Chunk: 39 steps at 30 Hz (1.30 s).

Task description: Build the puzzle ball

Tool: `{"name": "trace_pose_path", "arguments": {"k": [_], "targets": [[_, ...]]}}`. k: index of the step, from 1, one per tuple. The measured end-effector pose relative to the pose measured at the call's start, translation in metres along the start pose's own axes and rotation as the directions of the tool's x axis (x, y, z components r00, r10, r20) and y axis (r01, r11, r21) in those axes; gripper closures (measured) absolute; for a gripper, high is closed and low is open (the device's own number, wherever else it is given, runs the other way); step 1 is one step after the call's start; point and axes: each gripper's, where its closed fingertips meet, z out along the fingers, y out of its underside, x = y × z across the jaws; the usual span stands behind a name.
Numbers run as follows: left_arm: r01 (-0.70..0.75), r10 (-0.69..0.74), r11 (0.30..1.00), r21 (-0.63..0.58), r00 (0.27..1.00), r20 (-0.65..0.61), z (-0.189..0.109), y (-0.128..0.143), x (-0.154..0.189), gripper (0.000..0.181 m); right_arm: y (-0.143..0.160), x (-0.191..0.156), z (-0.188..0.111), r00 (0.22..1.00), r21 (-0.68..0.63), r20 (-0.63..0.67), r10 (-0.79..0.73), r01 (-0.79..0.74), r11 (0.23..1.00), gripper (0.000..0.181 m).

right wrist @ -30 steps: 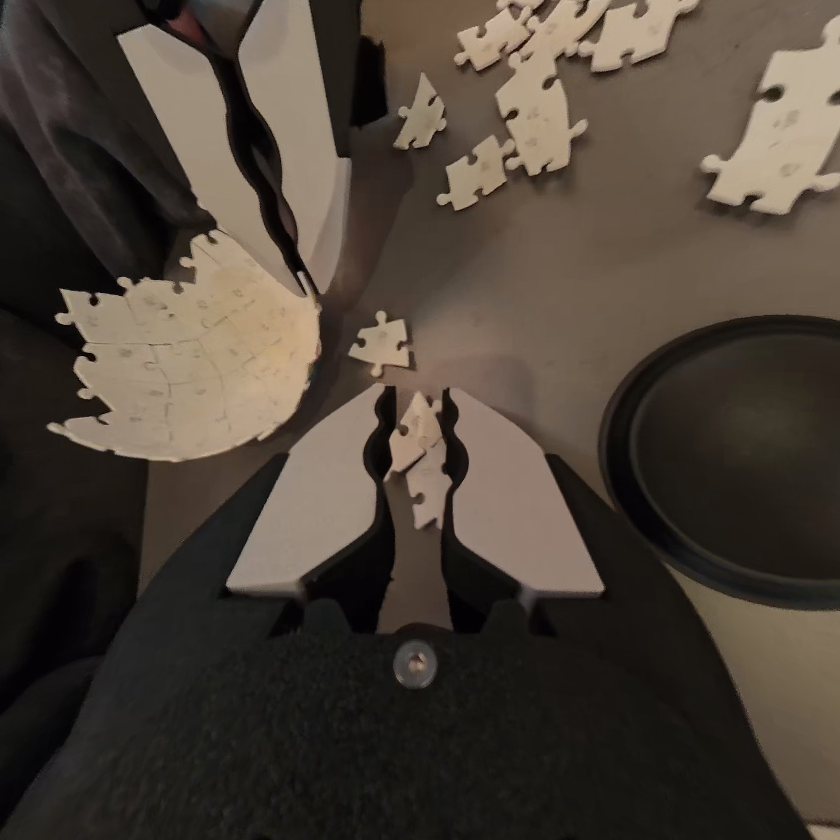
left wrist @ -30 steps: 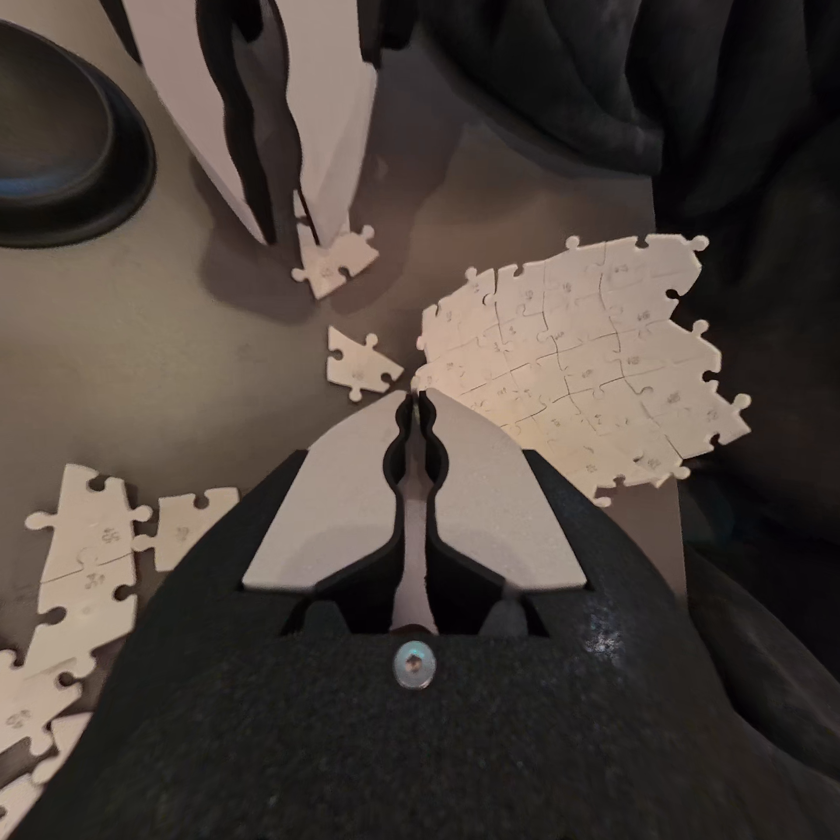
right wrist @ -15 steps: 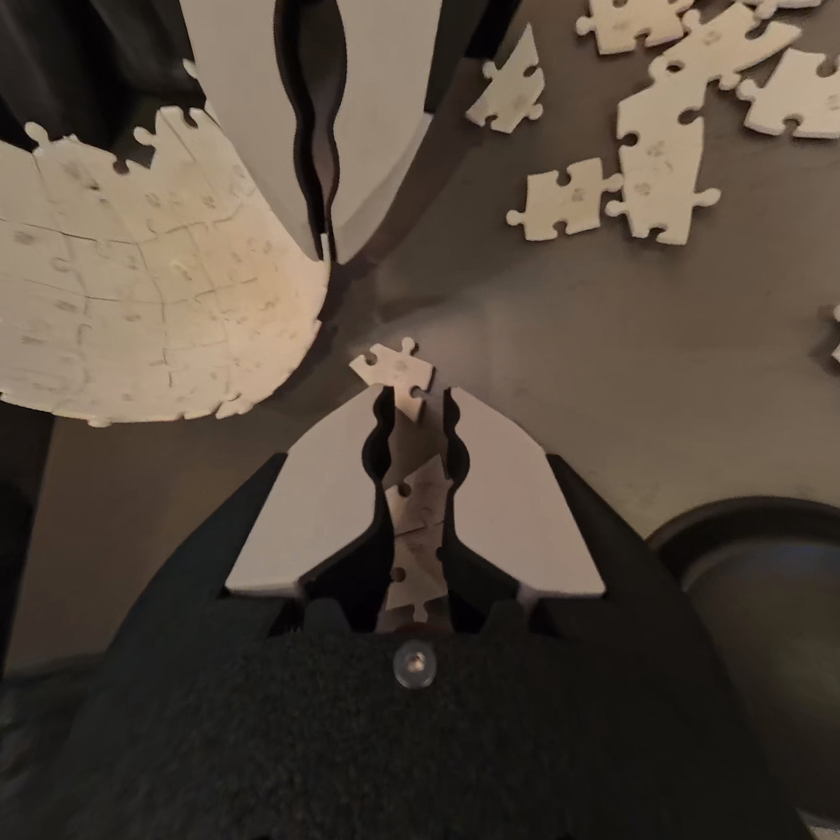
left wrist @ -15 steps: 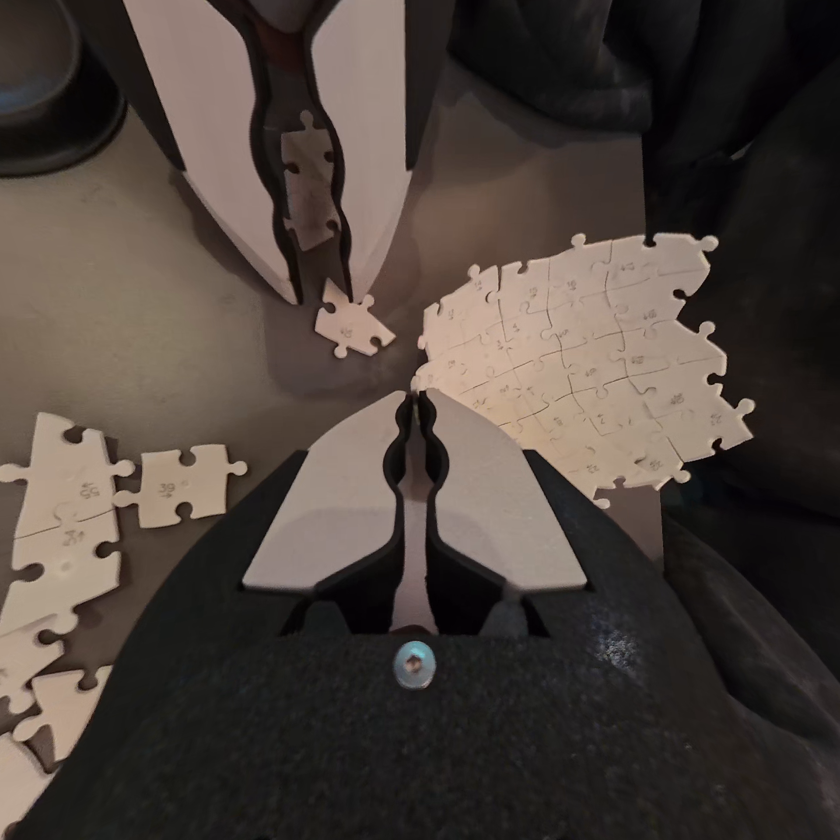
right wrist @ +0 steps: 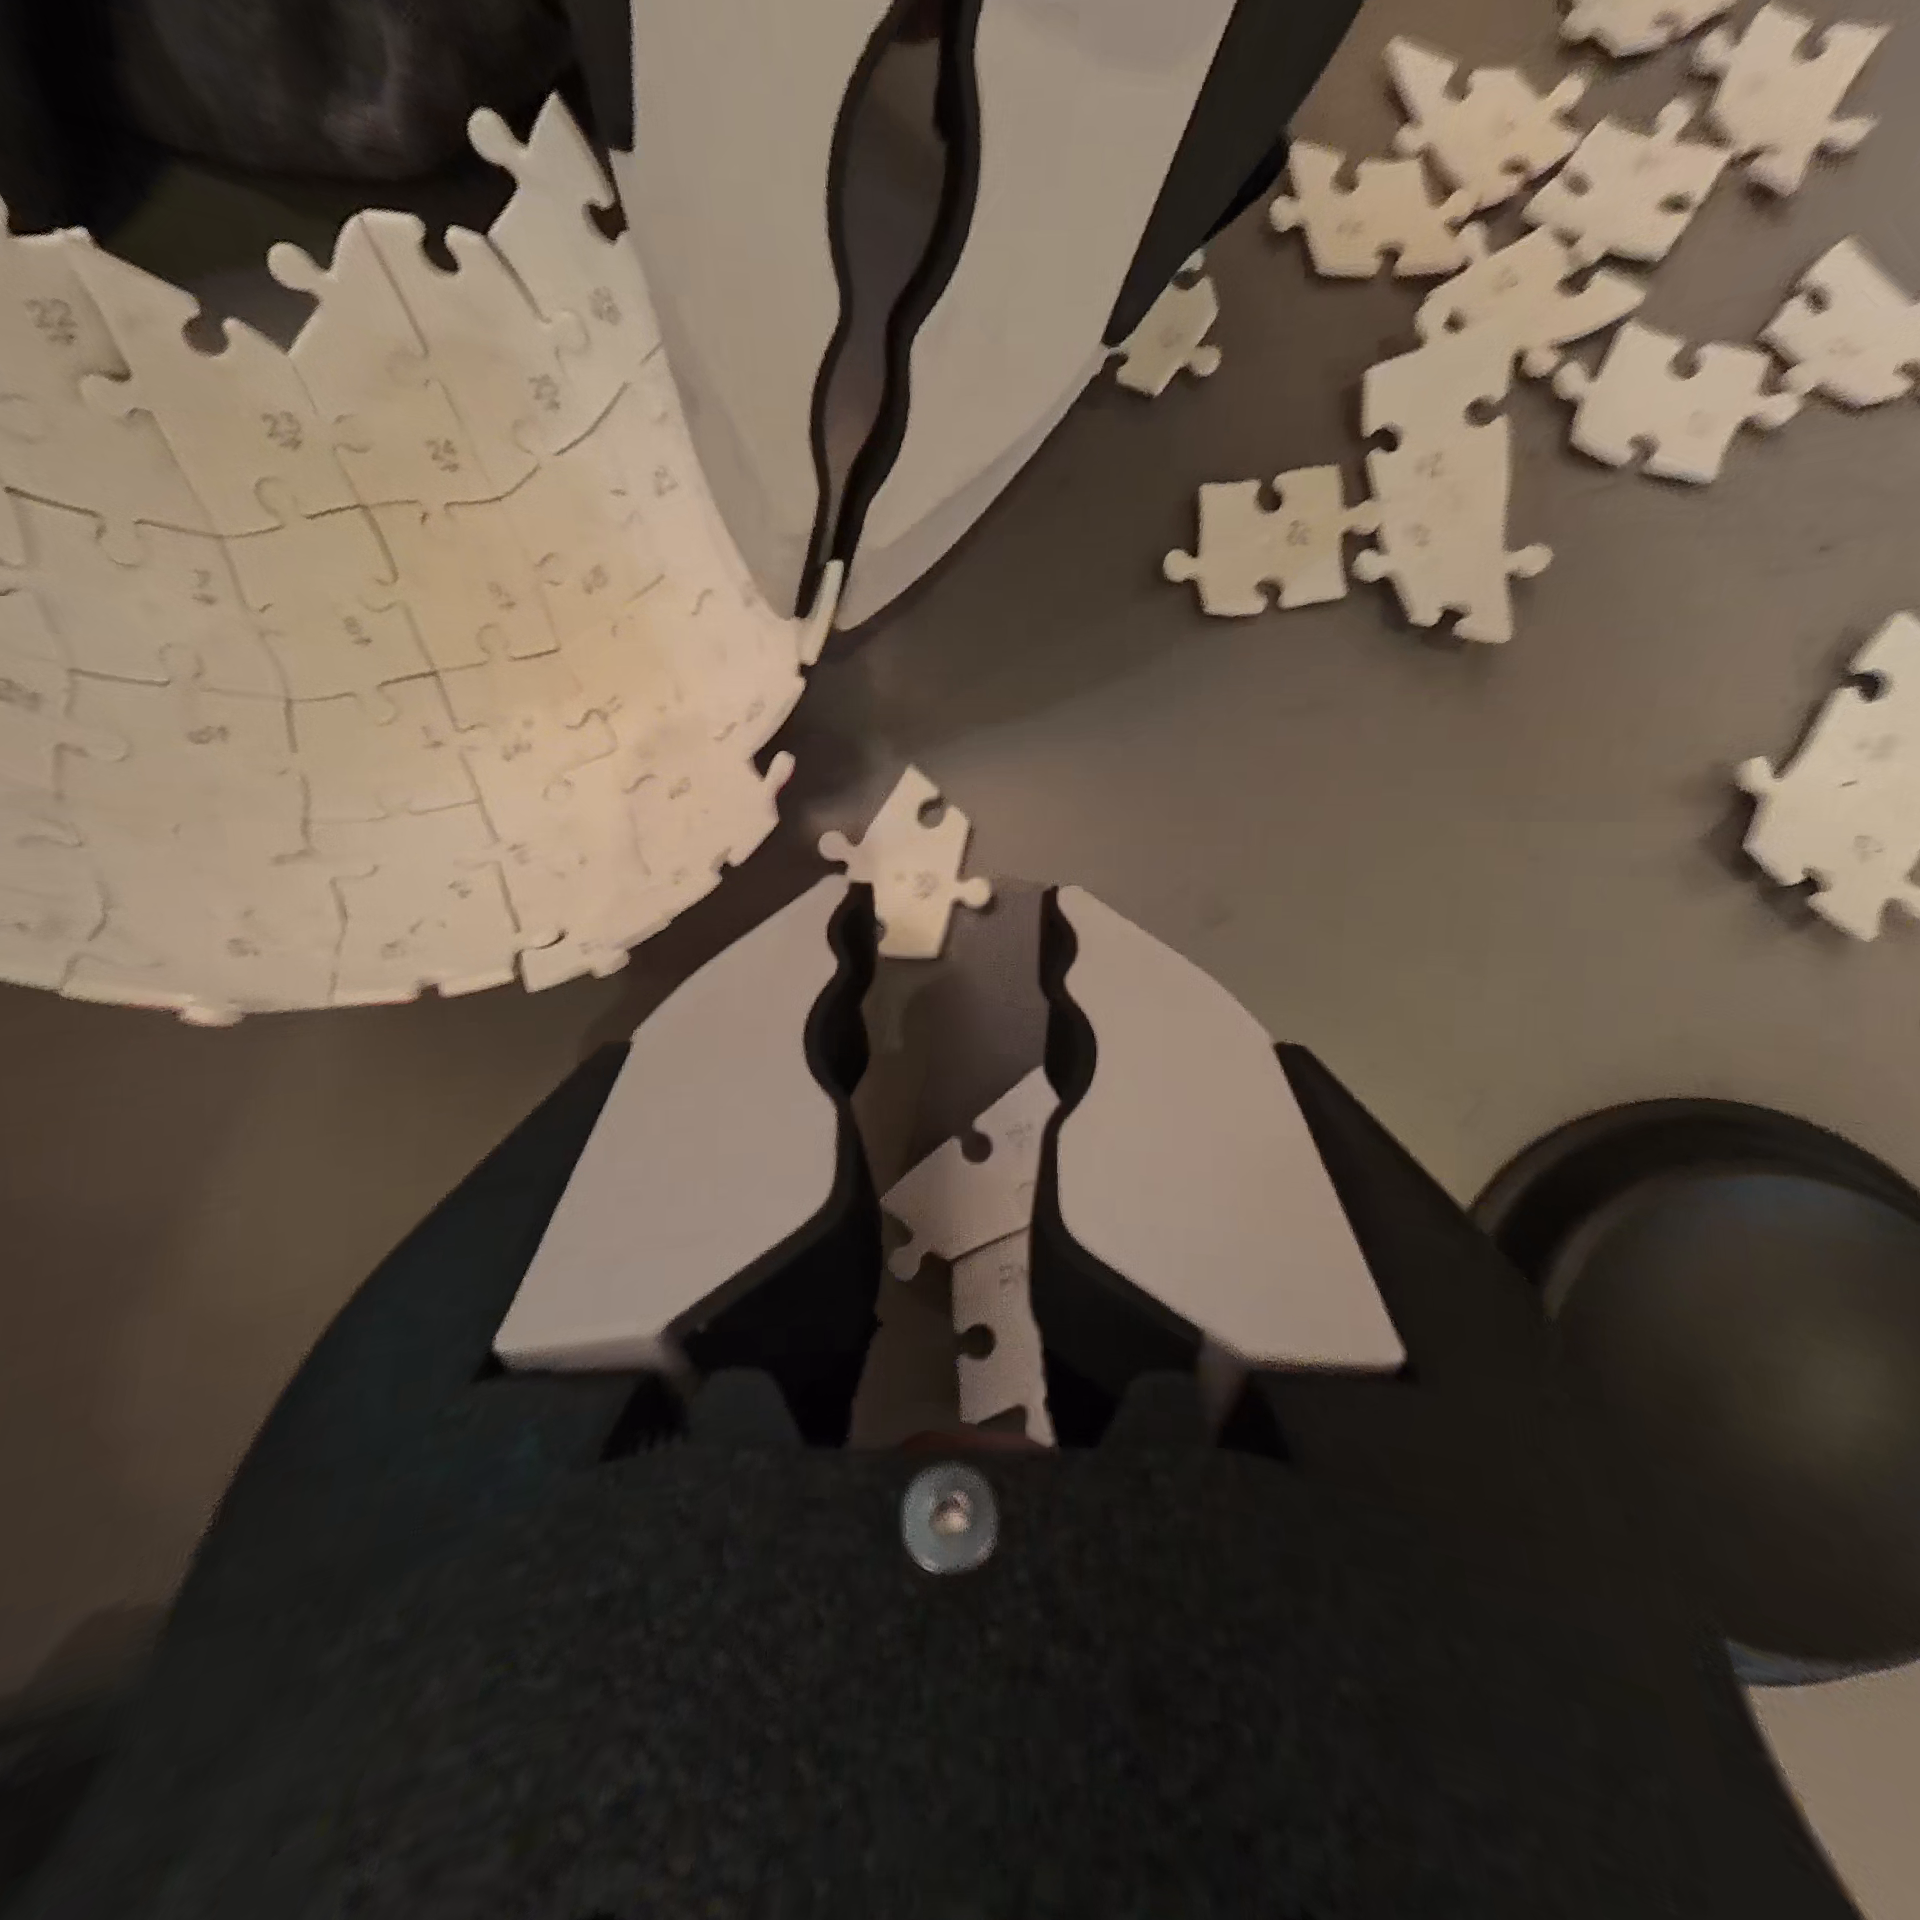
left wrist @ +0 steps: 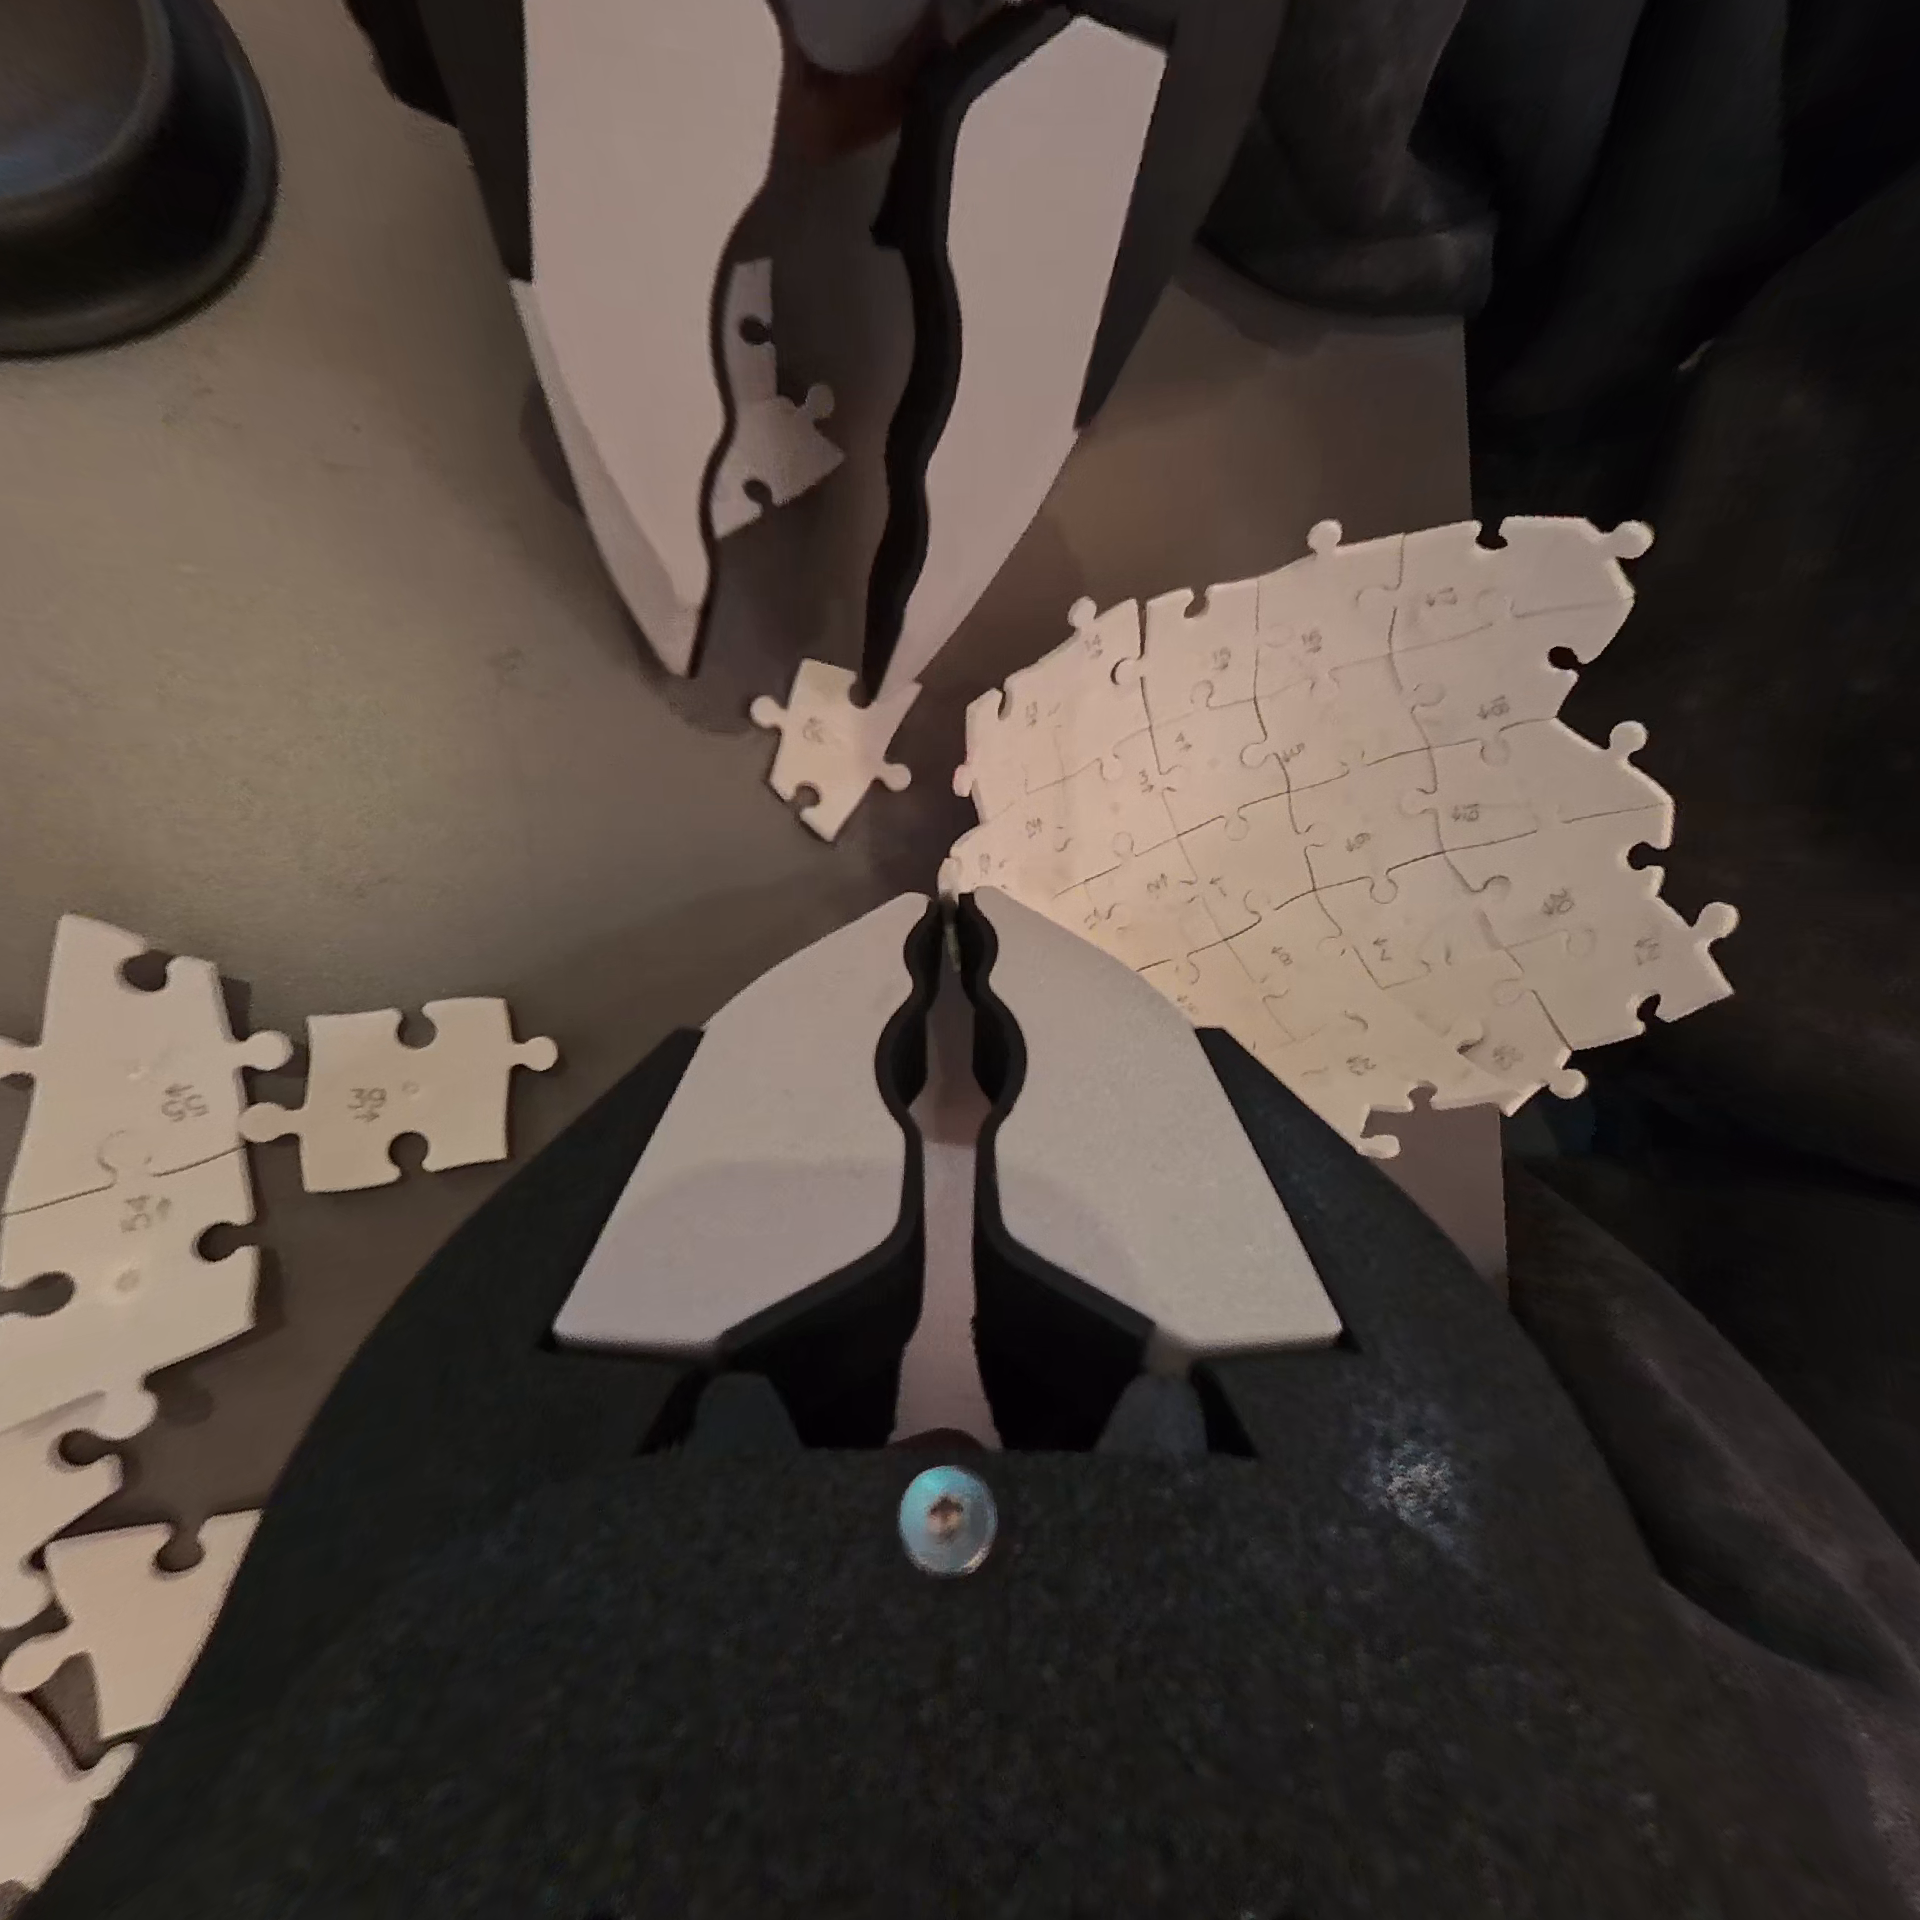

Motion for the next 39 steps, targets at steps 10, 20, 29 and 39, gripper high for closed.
{"name": "trace_pose_path", "arguments": {"k": [10,20,29,39], "targets": [[-0.023,0.023,1.0,-0.004,1.0,0.009,0.002,-0.003,0.003,0.179,0.006,-0.004,0.008,1.0,-0.046,0.03,0.005,-0.004,0.999,0.181],[-0.009,0.009,1.0,-0.002,1.0,0.002,0.002,-0.003,0.001,0.179,-0.003,-0.004,-0.007,0.999,-0.033,-0.017,-0.032,0.032,0.999,0.181],[-0.016,0.015,1.0,-0.02,1.0,-0.016,0.003,0.0,0.006,0.179,0.005,-0.011,-0.004,0.987,-0.093,-0.04,-0.154,0.149,0.984,0.156],[-0.017,0.017,1.0,-0.017,1.0,-0.017,0.001,0.001,0.006,0.179,0.013,-0.003,0.003,0.98,-0.13,-0.088,-0.177,0.165,0.978,0.166]]}}
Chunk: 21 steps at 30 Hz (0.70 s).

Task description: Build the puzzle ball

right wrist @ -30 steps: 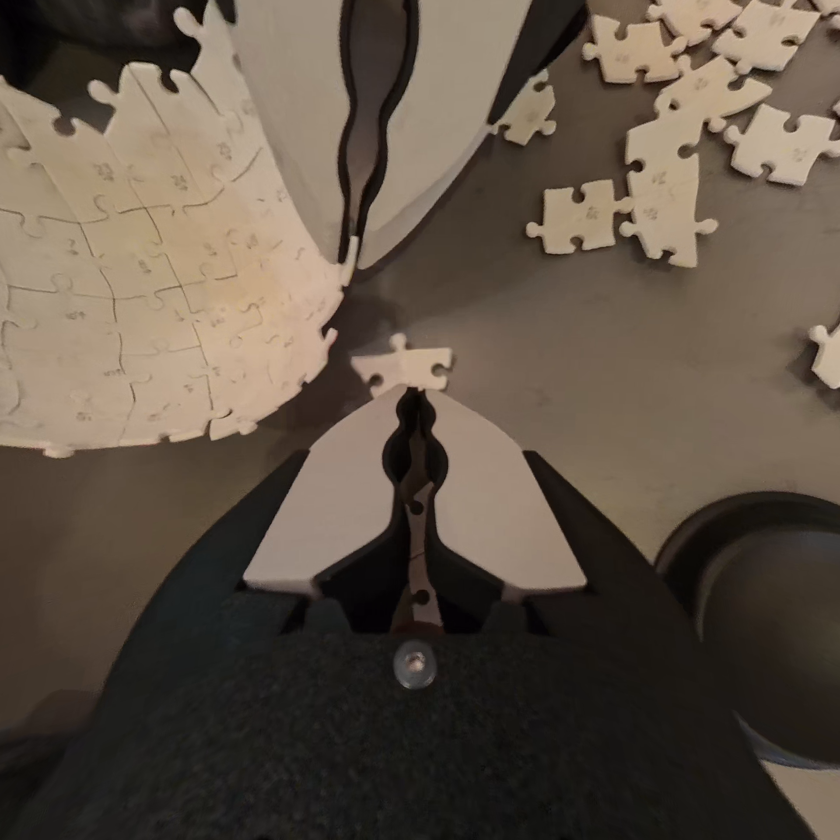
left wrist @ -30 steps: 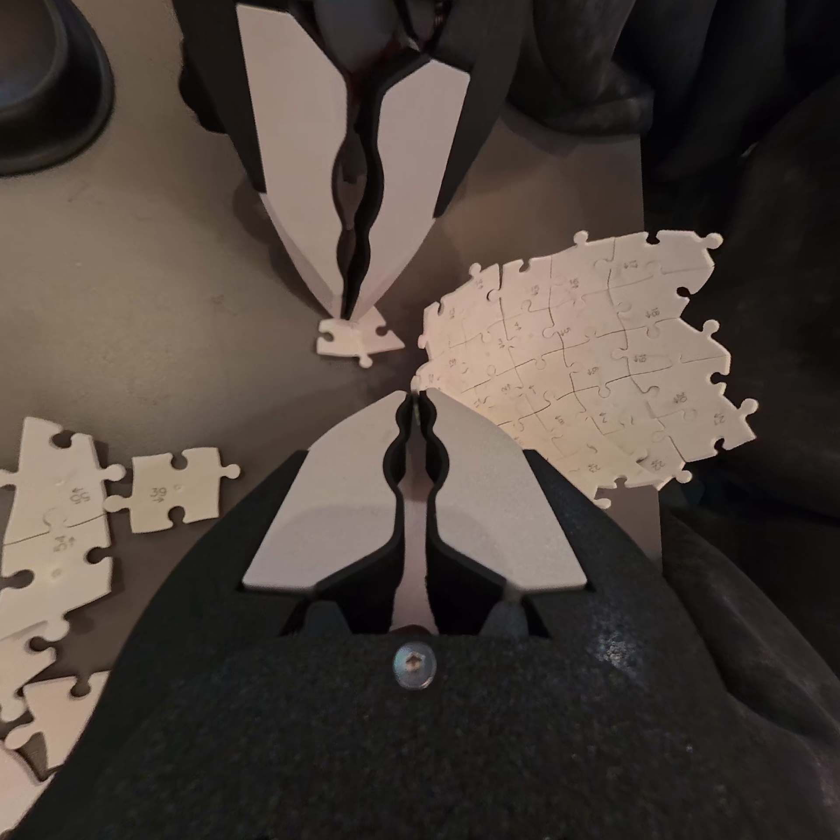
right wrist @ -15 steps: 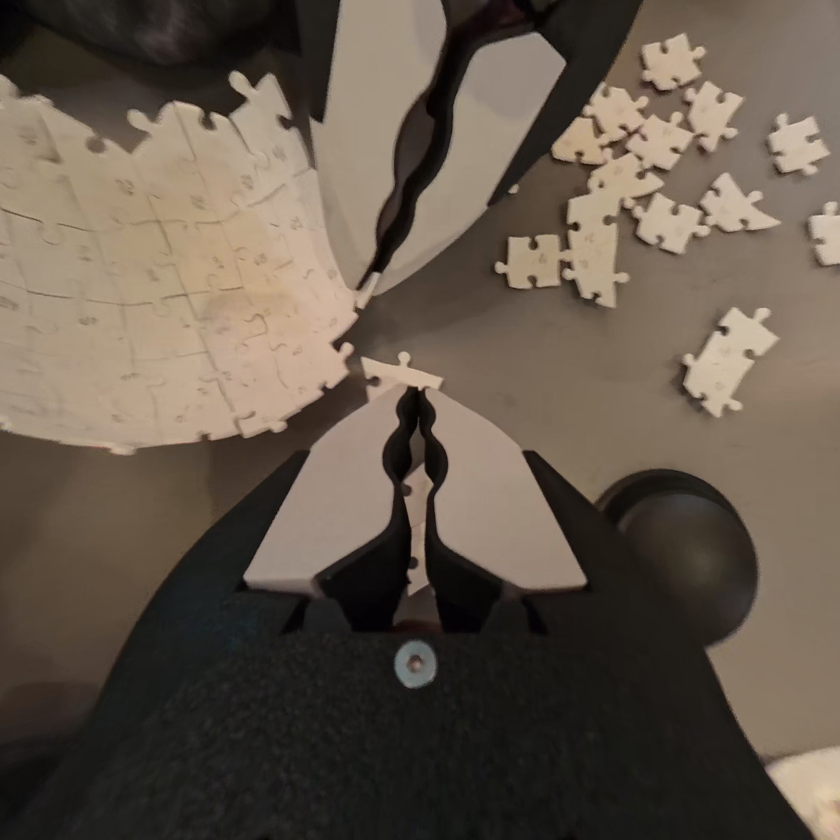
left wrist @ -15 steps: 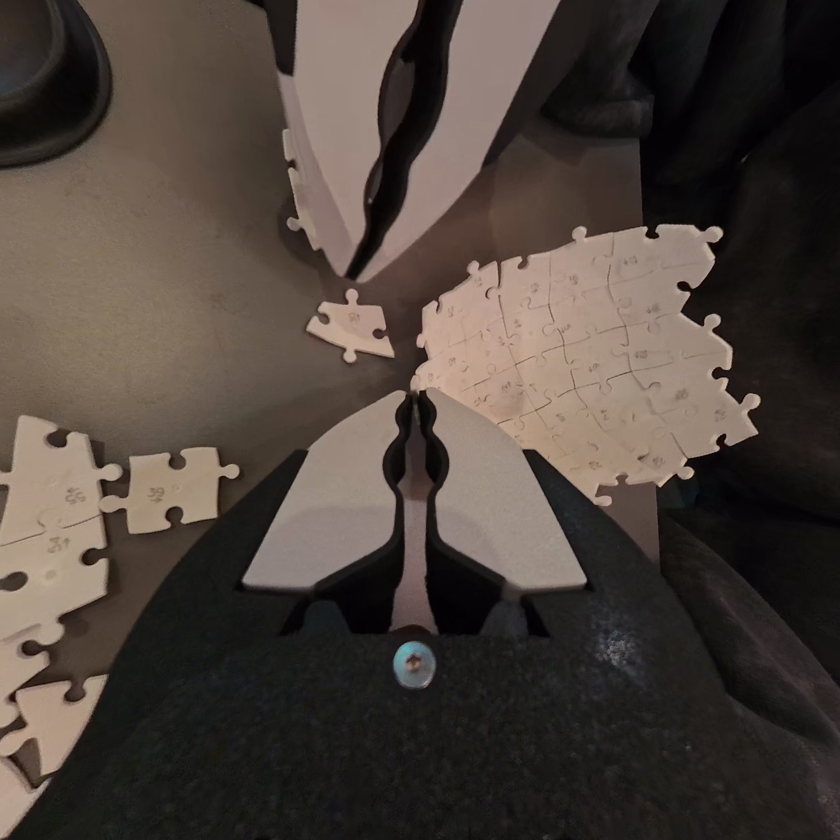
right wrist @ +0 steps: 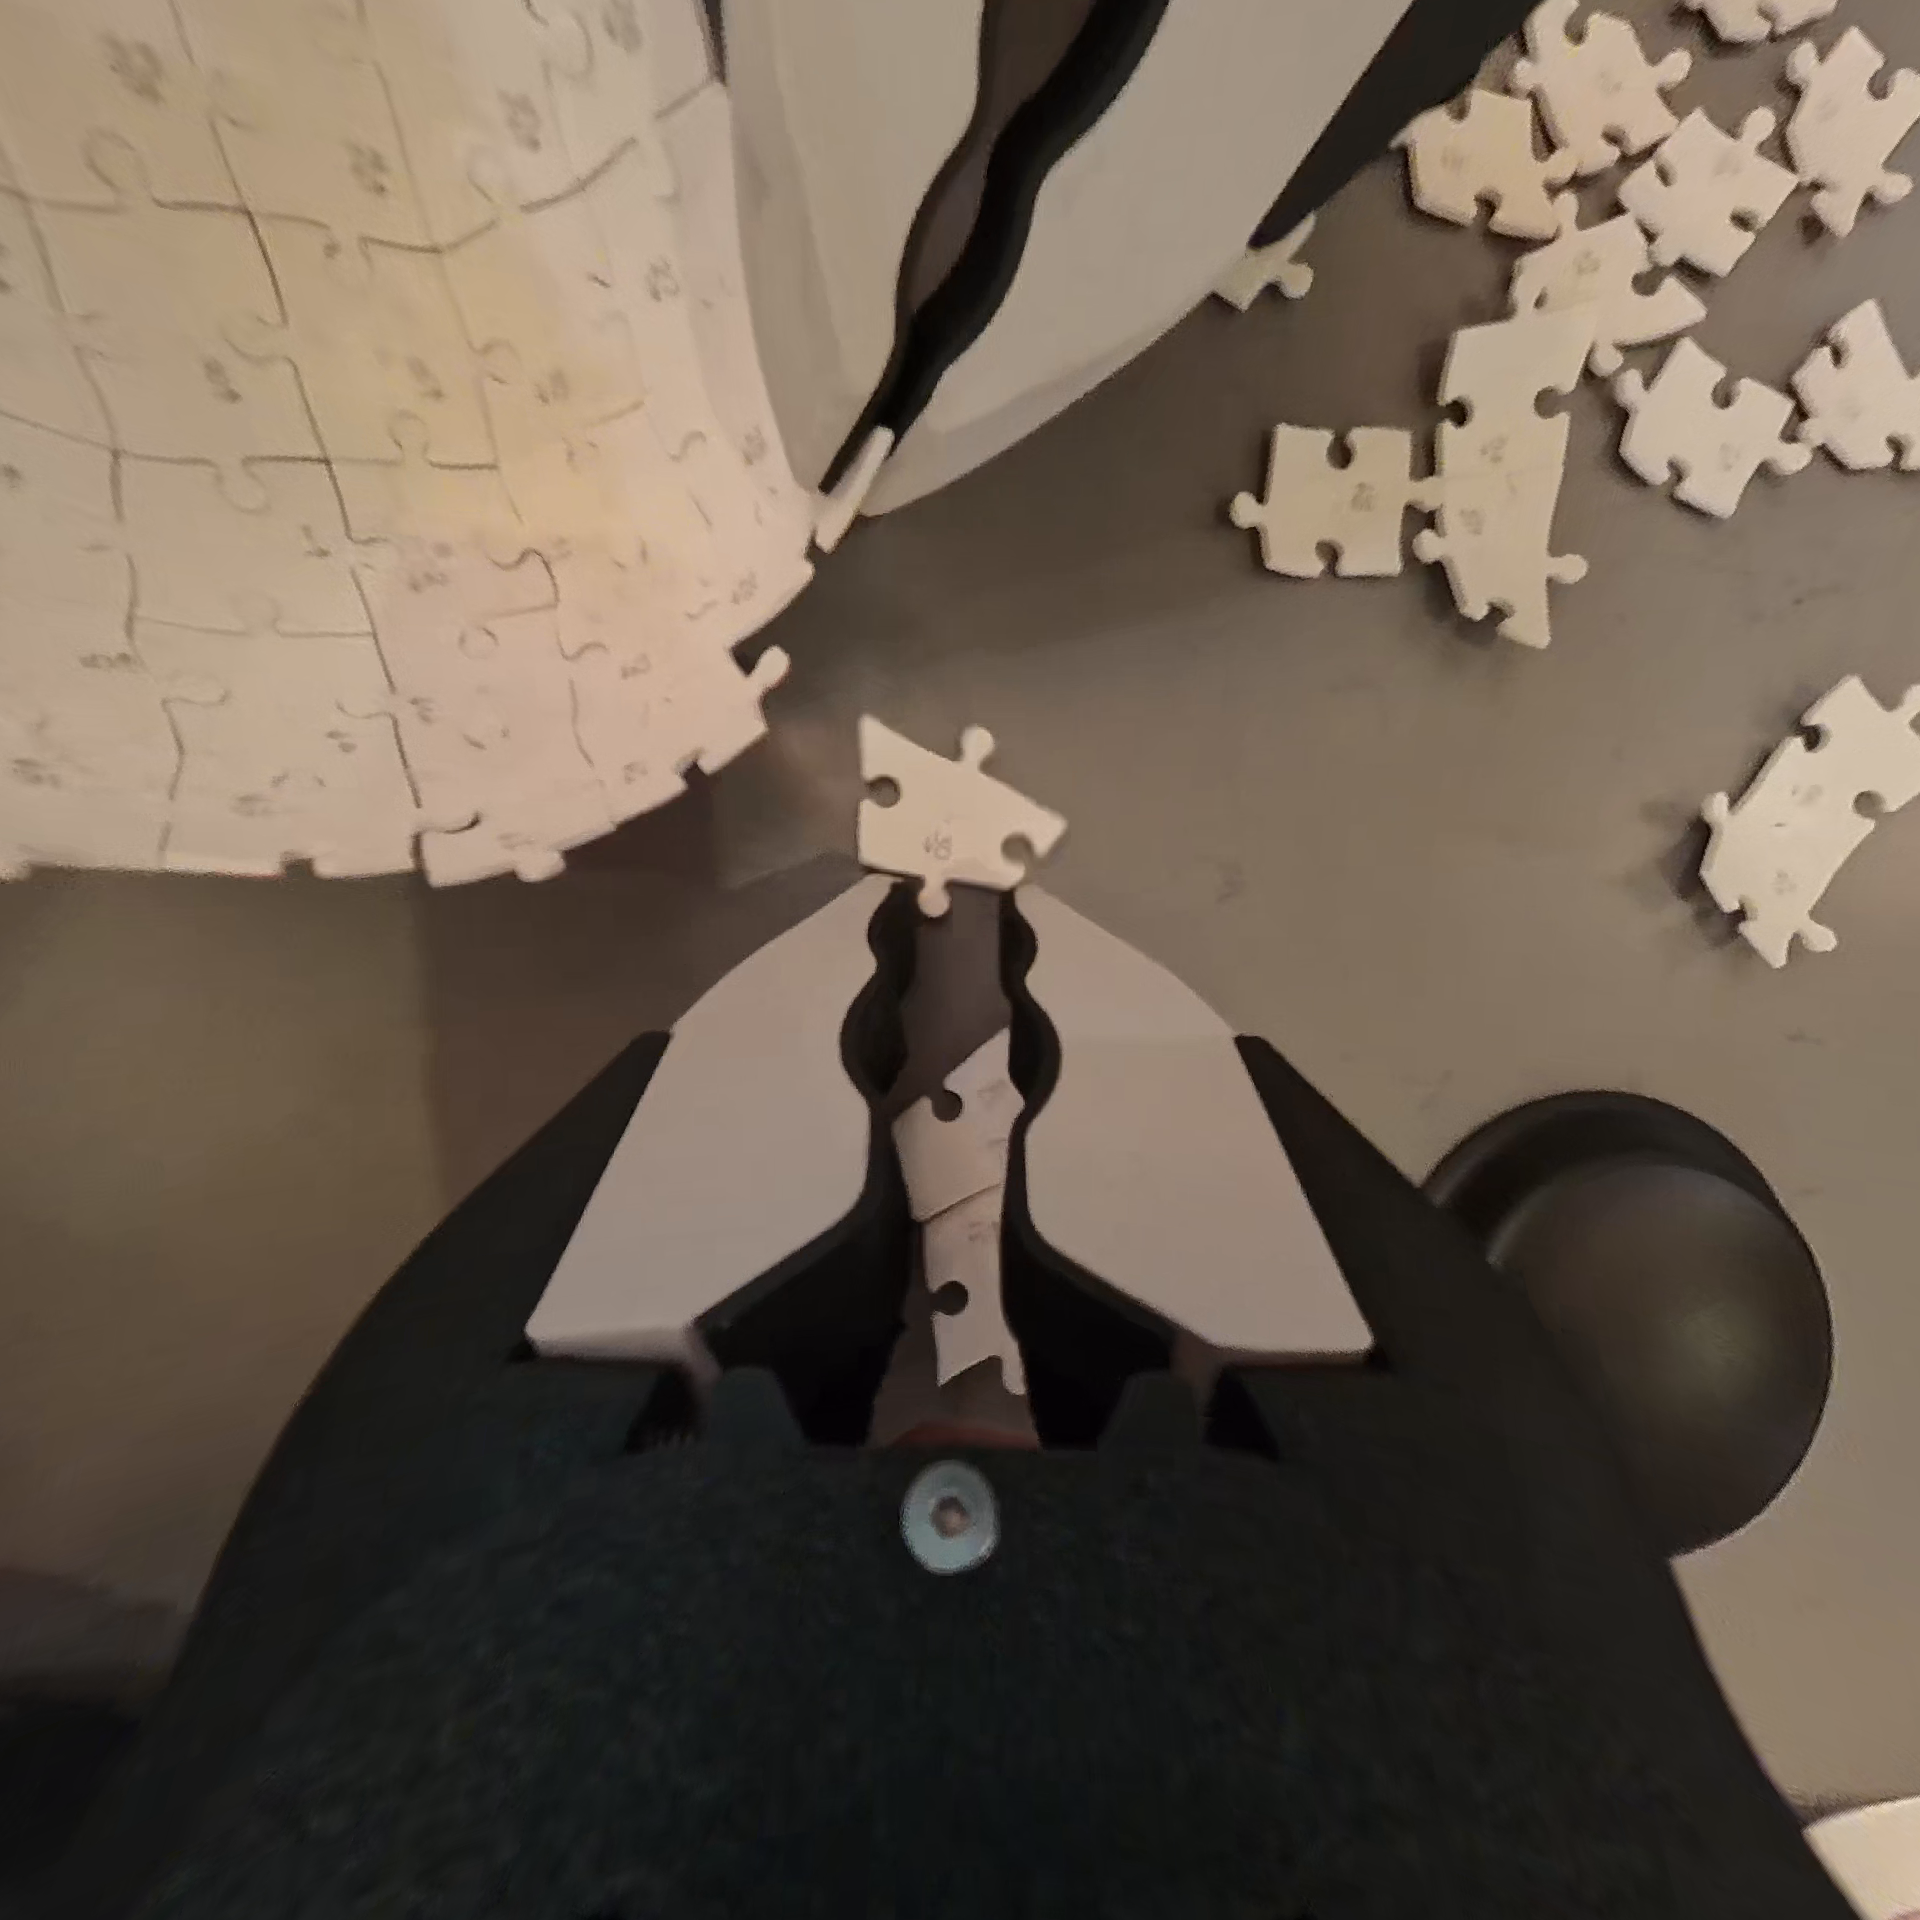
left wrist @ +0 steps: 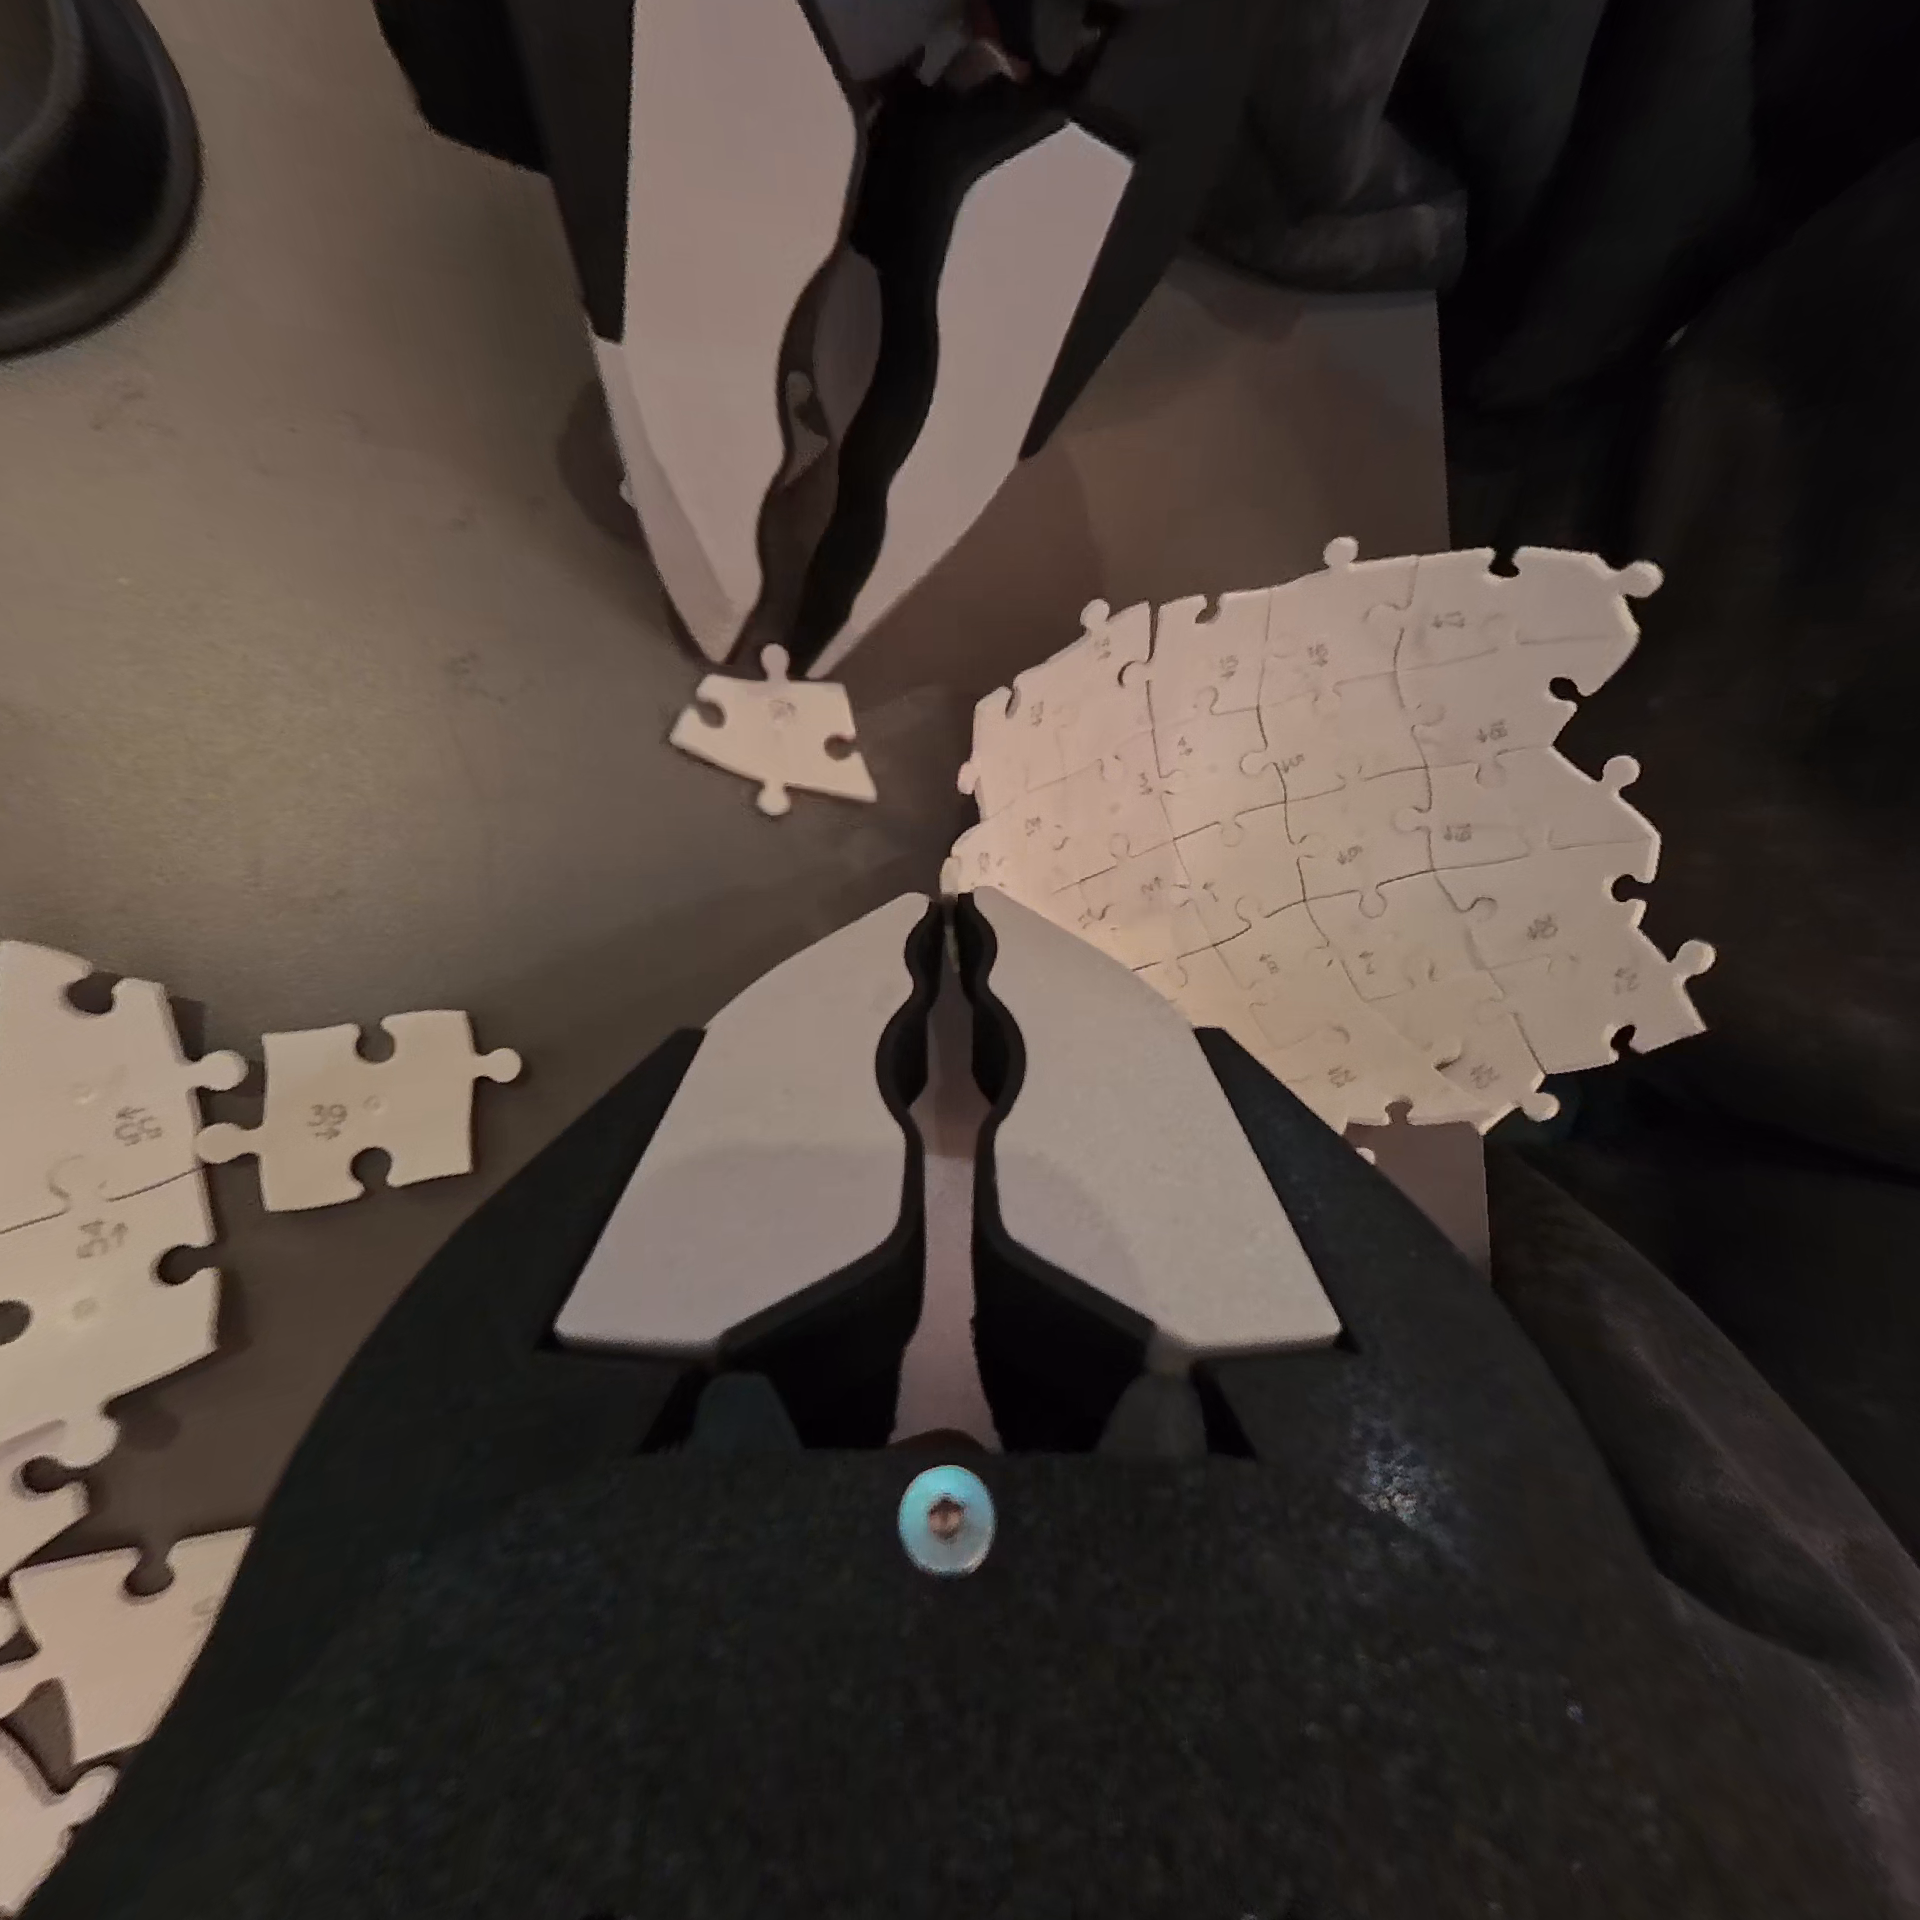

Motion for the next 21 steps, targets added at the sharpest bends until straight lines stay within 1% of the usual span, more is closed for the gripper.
{"name": "trace_pose_path", "arguments": {"k": [1,2,8,12,14,17,18,19,21], "targets": [[0.002,-0.002,1.0,0.0,1.0,0.001,0.0,0.0,0.0,0.179,0.0,0.0,0.0,1.0,0.001,-0.002,-0.006,0.006,1.0,0.174],[0.002,-0.002,1.0,-0.001,1.0,0.003,0.0,0.0,-0.001,0.179,0.001,0.002,0.0,1.0,0.002,-0.013,-0.015,0.015,1.0,0.176],[0.007,-0.007,1.0,0.0,1.0,-0.001,0.0,0.001,-0.001,0.179,0.0,0.004,0.001,0.999,0.007,-0.03,-0.032,0.032,0.999,0.176],[0.014,-0.014,1.0,0.005,1.0,-0.01,0.0,0.001,-0.002,0.179,-0.006,0.006,-0.005,0.993,0.01,-0.08,-0.081,0.082,0.997,0.176],[0.02,-0.02,1.0,0.006,1.0,-0.015,0.0,0.001,-0.002,0.179,-0.015,0.008,-0.015,0.982,0.023,-0.133,-0.131,0.135,0.991,0.176],[0.022,-0.021,1.0,0.005,1.0,-0.016,0.0,0.001,-0.003,0.179,-0.032,0.004,-0.032,0.936,-0.012,-0.226,-0.27,0.274,0.962,0.176],[0.022,-0.022,1.0,0.006,1.0,-0.017,0.0,0.001,-0.003,0.179,-0.036,0.0,-0.036,0.926,-0.022,-0.226,-0.302,0.305,0.952,0.176],[0.024,-0.024,1.0,0.006,1.0,-0.02,0.001,0.001,-0.003,0.179,-0.039,-0.006,-0.037,0.926,-0.03,-0.198,-0.322,0.323,0.946,0.176],[0.03,-0.03,1.0,0.008,0.999,-0.025,0.001,0.002,-0.004,0.179,-0.041,-0.016,-0.033,0.904,-0.087,-0.169,-0.392,0.382,0.92,0.176]]}}
